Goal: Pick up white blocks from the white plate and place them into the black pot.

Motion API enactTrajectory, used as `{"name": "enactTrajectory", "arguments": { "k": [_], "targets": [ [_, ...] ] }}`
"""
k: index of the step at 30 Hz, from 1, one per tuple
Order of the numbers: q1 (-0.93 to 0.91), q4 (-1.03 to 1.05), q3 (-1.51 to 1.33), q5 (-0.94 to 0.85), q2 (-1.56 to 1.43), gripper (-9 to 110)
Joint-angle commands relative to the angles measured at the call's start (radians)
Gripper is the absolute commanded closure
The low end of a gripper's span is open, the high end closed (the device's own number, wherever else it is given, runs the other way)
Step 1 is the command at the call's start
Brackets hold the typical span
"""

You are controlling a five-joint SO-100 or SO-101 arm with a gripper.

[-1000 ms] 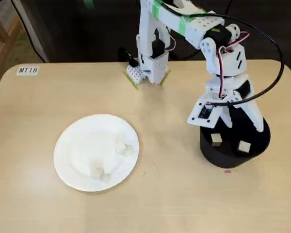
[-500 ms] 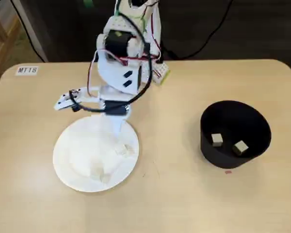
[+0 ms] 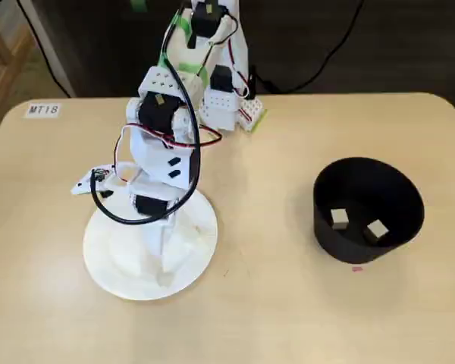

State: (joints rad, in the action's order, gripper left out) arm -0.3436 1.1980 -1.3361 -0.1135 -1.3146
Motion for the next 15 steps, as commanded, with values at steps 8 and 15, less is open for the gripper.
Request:
{"name": "enactTrajectory", "arguments": {
  "k": [8, 15],
  "targets": [
    [-0.028, 0.051, 0.110, 0.009, 0.097, 70],
    [-0.021, 0.041, 0.166, 0.011, 0.169, 69]
  ]
}}
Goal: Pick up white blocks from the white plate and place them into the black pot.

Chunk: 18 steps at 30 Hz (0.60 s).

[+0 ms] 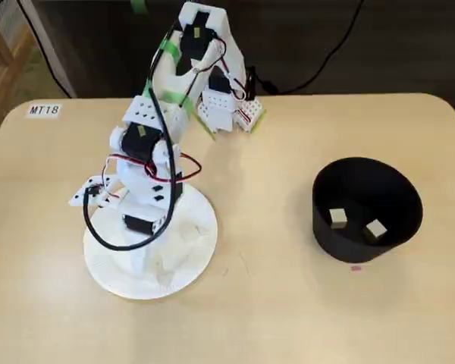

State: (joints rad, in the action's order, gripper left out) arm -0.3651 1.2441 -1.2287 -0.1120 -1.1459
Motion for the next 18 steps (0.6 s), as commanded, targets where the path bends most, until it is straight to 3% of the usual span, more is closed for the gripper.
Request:
{"name": "enactTrajectory", "arguments": {
  "k": [1, 11, 15, 18],
  "targets": [
    [0.000, -0.005, 0.066, 0.009, 0.011, 69],
    [0.020, -0.008, 0.150, 0.005, 0.101, 74],
    [0.032, -0.012, 0.178, 0.006, 0.126, 85],
    [0.034, -0.021, 0.181, 0.018, 0.132, 101]
  ]
}}
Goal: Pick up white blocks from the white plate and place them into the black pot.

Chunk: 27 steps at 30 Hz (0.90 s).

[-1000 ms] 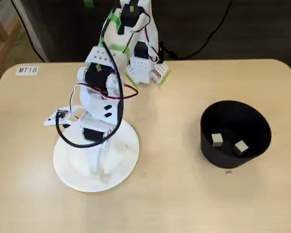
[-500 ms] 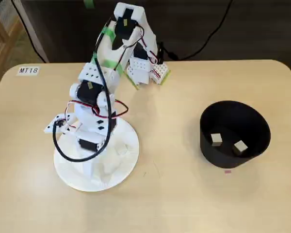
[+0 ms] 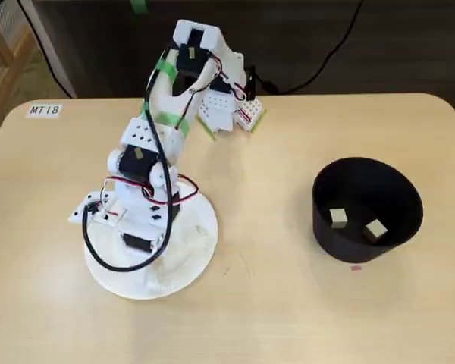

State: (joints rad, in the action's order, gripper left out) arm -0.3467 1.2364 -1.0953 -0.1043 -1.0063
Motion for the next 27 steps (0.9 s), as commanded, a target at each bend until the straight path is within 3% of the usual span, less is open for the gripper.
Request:
{"name": "enactTrajectory", "arguments": {
  "k": [1, 9, 16, 20, 27],
  "targets": [
    [0.015, -0.014, 0.052, 0.014, -0.006, 104],
    [0.008, -0.032, 0.084, -0.046, -0.092, 104],
    [0.078, -0.238, 0.084, -0.140, -0.380, 104],
    [0.235, -0.272, 0.084, -0.147, -0.502, 104],
    [0.663, -0.187, 0.028, -0.124, -0.627, 104]
  ]
}}
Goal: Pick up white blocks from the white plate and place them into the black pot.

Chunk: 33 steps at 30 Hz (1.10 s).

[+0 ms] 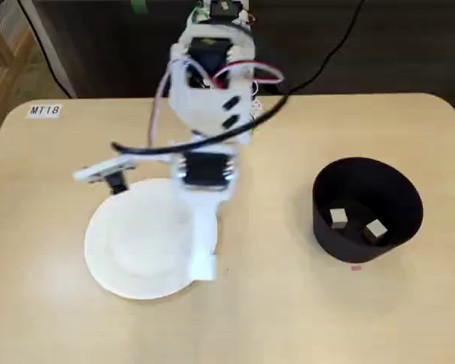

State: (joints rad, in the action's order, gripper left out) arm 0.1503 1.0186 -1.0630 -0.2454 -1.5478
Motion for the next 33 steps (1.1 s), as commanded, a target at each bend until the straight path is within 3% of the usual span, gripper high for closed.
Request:
{"name": "enactTrajectory", "arguments": {
  "k": [1, 6, 10, 16, 33],
  "targets": [
    [0.225, 0.034, -0.037, 0.028, -0.100, 104],
    [0.471, 0.023, -0.241, 0.098, -0.132, 104],
    [0.566, 0.023, -0.368, 0.126, -0.117, 104],
    [0.569, -0.015, -0.509, 0.121, -0.114, 104],
    [0.535, -0.020, -0.518, 0.118, -0.118, 104]
  ]
}}
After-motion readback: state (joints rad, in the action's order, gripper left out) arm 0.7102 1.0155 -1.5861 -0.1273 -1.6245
